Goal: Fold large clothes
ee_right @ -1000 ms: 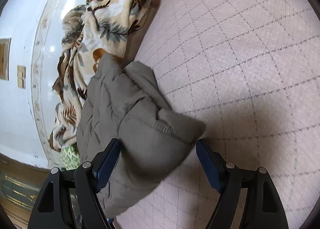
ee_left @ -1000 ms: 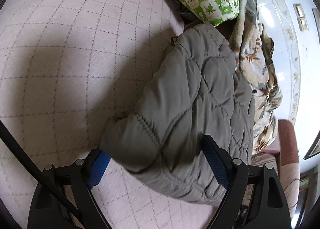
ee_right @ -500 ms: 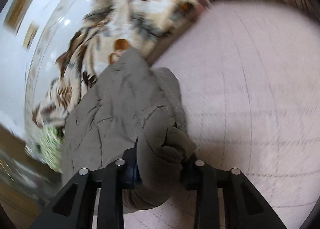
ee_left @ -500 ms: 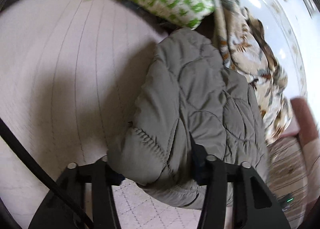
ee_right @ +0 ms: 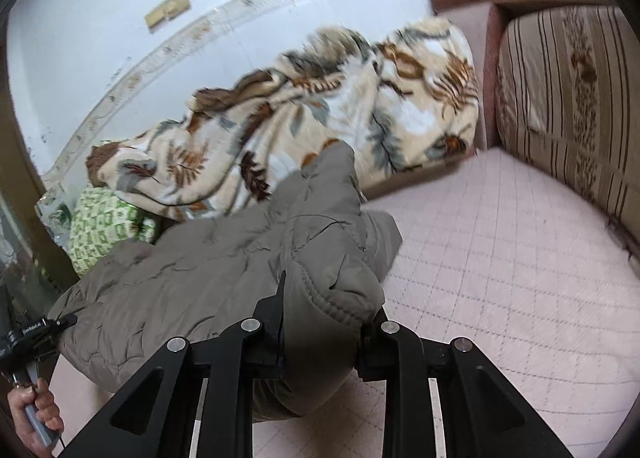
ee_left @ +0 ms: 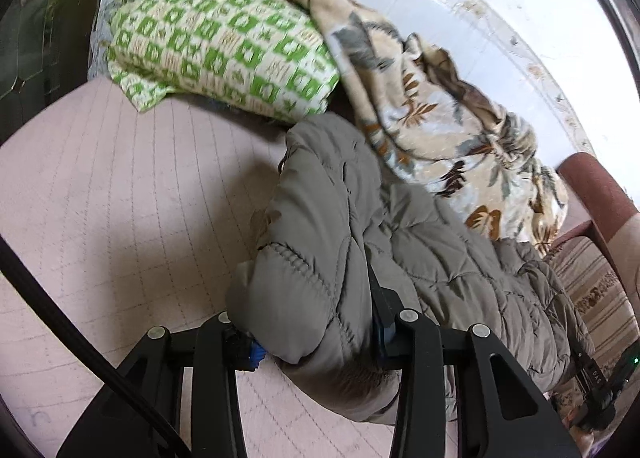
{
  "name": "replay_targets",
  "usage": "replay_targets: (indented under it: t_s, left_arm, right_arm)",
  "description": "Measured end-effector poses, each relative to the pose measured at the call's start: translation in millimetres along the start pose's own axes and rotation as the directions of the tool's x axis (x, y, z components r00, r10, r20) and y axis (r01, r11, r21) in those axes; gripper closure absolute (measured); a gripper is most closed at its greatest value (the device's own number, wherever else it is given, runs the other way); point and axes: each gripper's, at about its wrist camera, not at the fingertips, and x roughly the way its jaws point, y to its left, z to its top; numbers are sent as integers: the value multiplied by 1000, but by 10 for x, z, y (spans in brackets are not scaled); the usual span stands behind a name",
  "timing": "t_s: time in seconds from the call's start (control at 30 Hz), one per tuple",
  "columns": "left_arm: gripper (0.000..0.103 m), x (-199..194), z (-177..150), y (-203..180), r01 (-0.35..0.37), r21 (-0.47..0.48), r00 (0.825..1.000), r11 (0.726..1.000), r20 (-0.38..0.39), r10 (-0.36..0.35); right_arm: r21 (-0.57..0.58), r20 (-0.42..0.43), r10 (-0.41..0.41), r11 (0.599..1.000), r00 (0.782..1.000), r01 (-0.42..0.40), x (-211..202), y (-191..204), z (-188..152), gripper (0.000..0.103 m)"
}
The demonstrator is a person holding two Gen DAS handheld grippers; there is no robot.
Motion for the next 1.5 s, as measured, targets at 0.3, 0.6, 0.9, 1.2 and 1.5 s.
replay_targets:
  t_s: [0.3, 0.6, 0.9, 1.2, 1.5]
  left_arm:
    - [65, -725, -515, 163, 9, 2, 1000, 1000, -24, -9]
    - [58, -936, -1321, 543, -37, -26, 995, 999, -96, 34]
    - [31, -911, -1569, 1092, -103, -246, 988, 964, -135, 71]
    - [30, -1442, -1478, 115, -301, 60, 934, 952, 220, 281]
    - [29, -721, -2062, -1183, -239, 459, 971, 856, 138, 197]
  right_arm:
    - [5, -17, 67, 998, 998, -67, -775, -42, -290, 77]
    - [82, -102, 68, 995, 992, -60, -1182, -308, -970, 77]
    - [344, -313, 64, 938, 948, 51, -934, -905, -1408, 38]
    - [180, -9, -211, 961, 978, 209, -1766, -630, -1069, 34]
    - [-200, -128, -96, 977, 987, 69, -893, 595, -1342, 33]
